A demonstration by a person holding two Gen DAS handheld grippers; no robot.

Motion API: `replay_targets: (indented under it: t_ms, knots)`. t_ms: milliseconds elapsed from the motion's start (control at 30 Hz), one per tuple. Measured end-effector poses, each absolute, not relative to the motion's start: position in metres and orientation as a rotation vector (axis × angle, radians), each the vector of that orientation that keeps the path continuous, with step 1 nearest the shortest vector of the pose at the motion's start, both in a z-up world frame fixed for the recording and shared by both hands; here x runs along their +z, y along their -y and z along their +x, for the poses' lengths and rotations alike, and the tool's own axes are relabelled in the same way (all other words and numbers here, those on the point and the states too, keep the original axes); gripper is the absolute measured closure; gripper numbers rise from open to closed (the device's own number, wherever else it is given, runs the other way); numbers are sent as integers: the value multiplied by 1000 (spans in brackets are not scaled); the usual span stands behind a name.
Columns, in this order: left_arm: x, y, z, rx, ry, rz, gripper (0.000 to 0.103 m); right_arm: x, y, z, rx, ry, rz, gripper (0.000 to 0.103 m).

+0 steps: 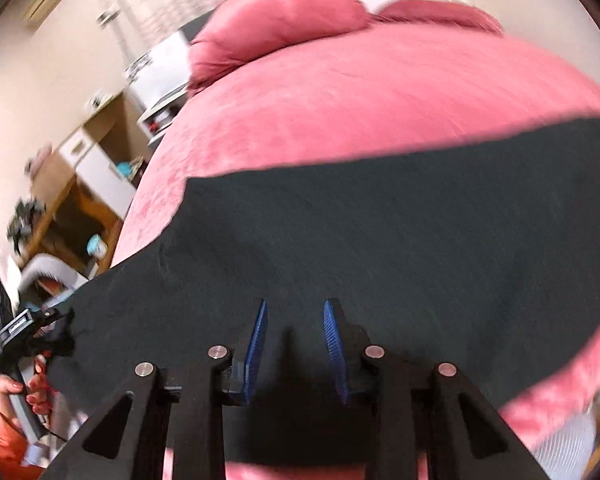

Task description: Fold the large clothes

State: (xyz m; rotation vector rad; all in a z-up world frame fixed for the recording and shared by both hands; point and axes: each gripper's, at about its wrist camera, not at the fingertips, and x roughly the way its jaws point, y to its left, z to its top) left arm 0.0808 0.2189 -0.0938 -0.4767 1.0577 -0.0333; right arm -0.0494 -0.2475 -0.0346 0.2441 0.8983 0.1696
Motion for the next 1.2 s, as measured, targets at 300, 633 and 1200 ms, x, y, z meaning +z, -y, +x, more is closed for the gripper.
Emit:
replay_targets:
  t_ms: [300, 633, 1200]
  knots:
    - [-122, -225, 76, 4, -1041, -543, 7, -61, 182, 55, 262, -934, 16, 70]
    - [-115, -230, 79, -4, -1062, -616, 5, -68, 190, 79, 232, -890, 136, 69]
    - [-44, -60, 83, -267, -855, -278, 10, -80, 408, -107, -75, -810, 837, 65]
